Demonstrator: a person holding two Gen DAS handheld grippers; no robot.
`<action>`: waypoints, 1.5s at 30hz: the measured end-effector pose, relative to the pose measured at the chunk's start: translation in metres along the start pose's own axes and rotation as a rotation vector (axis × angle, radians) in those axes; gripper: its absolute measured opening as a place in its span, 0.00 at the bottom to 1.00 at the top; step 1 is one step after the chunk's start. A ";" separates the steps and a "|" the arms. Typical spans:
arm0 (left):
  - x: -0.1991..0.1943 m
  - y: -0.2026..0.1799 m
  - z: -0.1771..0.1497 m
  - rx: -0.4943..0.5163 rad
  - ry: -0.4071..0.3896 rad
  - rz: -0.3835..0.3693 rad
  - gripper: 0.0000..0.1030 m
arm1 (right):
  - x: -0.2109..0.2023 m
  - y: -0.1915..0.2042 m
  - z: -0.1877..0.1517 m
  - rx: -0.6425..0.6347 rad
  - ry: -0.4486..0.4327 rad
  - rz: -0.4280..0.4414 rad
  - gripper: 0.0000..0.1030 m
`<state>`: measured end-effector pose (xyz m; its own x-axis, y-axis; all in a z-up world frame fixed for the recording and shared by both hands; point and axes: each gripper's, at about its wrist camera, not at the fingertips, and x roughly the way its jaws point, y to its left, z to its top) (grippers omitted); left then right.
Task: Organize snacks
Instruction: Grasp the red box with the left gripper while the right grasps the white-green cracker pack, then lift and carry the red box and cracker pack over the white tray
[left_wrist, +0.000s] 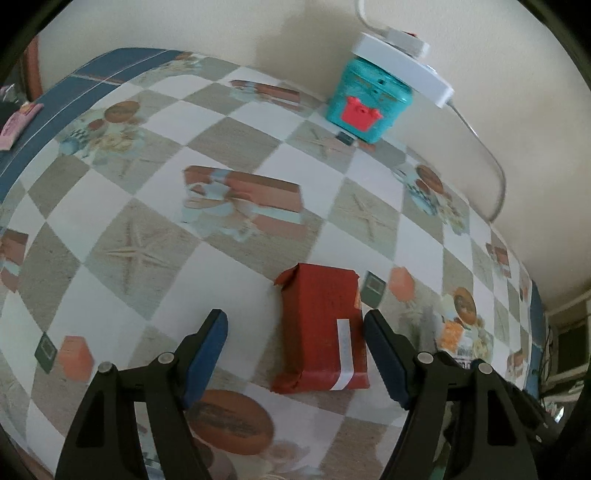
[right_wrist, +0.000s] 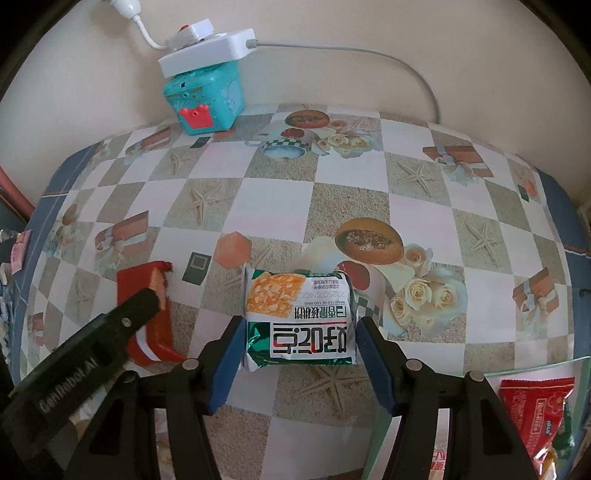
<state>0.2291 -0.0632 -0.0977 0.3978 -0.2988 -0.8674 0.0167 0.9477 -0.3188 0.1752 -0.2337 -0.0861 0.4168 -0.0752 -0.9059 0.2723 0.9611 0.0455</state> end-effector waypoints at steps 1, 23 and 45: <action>-0.001 0.004 0.001 -0.008 -0.002 0.009 0.74 | 0.000 0.000 0.000 0.000 0.000 0.000 0.62; -0.004 0.010 0.009 0.008 0.023 0.041 0.74 | 0.000 0.010 0.000 -0.026 -0.003 -0.012 0.62; -0.012 0.025 0.013 -0.009 0.074 0.156 0.45 | -0.002 0.040 -0.009 -0.103 0.012 -0.015 0.62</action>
<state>0.2365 -0.0349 -0.0904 0.3262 -0.1555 -0.9324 -0.0480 0.9824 -0.1806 0.1779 -0.1929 -0.0865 0.4024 -0.0872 -0.9113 0.1873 0.9822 -0.0113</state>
